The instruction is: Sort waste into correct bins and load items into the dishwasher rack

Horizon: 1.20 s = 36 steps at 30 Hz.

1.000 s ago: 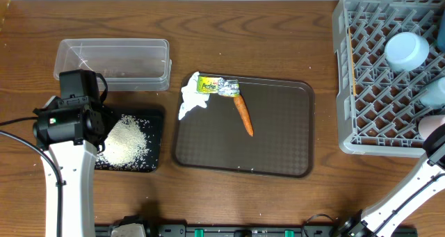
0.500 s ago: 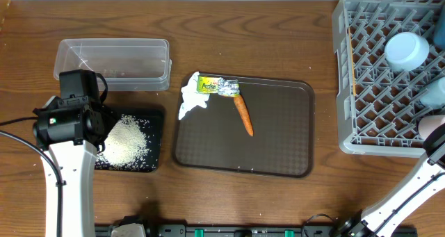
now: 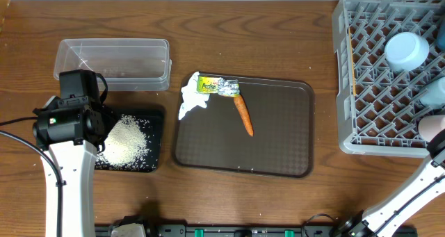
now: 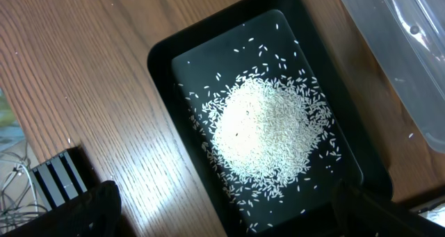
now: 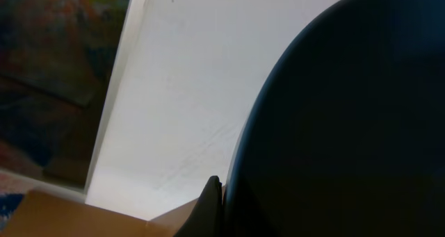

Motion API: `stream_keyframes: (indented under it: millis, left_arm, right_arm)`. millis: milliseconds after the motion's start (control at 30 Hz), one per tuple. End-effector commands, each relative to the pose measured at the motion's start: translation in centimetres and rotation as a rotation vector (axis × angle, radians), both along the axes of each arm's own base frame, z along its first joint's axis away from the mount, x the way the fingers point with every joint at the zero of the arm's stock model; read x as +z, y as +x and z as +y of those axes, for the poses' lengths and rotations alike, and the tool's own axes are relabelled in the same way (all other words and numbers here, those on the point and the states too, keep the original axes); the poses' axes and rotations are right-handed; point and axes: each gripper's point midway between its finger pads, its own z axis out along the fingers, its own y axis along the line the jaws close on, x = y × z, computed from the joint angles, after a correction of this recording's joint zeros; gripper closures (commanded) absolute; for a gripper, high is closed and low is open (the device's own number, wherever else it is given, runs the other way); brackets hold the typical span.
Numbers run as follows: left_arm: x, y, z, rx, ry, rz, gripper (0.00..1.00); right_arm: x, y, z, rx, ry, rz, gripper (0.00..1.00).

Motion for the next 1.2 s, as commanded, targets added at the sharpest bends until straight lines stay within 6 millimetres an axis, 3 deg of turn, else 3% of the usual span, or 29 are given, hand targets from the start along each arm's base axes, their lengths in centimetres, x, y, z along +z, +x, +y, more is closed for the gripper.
stream_keyframes:
  millis: [0,300,600,767,833,933,1167]
  left_arm:
    - [0.3,0.1,0.2,0.011,0.003,-0.009,0.01]
    - [0.3,0.1,0.2,0.011,0.003,-0.009,0.01]
    - [0.3,0.0,0.2,0.011,0.003,-0.009,0.01]
    - [0.3,0.1,0.2,0.011,0.003,-0.009,0.01]
    - [0.3,0.0,0.2,0.011,0.003,-0.009,0.01]
    - [0.3,0.1,0.2,0.011,0.003,-0.01,0.01]
    - [0.3,0.0,0.2,0.011,0.003,-0.009,0.01]
  right_arm:
    - [-4.7,-1.0,-3.3,-0.115,0.075,0.126,0.99]
    - [-7.7,-4.5,-5.8,-0.306,-0.021,0.375,0.93]
    - [-7.9,-9.7,-7.2,-0.49,-0.203,0.647,0.9]
    - [-9.5,-11.9,-7.7,-0.539,-0.246,0.778,0.87]
    - [-9.8,-12.4,-7.8,-0.545,-0.267,0.803,0.81]
    - [-10.1,-12.8,-7.7,-0.539,-0.258,0.82,0.64]
    - [-11.1,-14.8,-8.3,-0.584,-0.292,0.924,0.62]
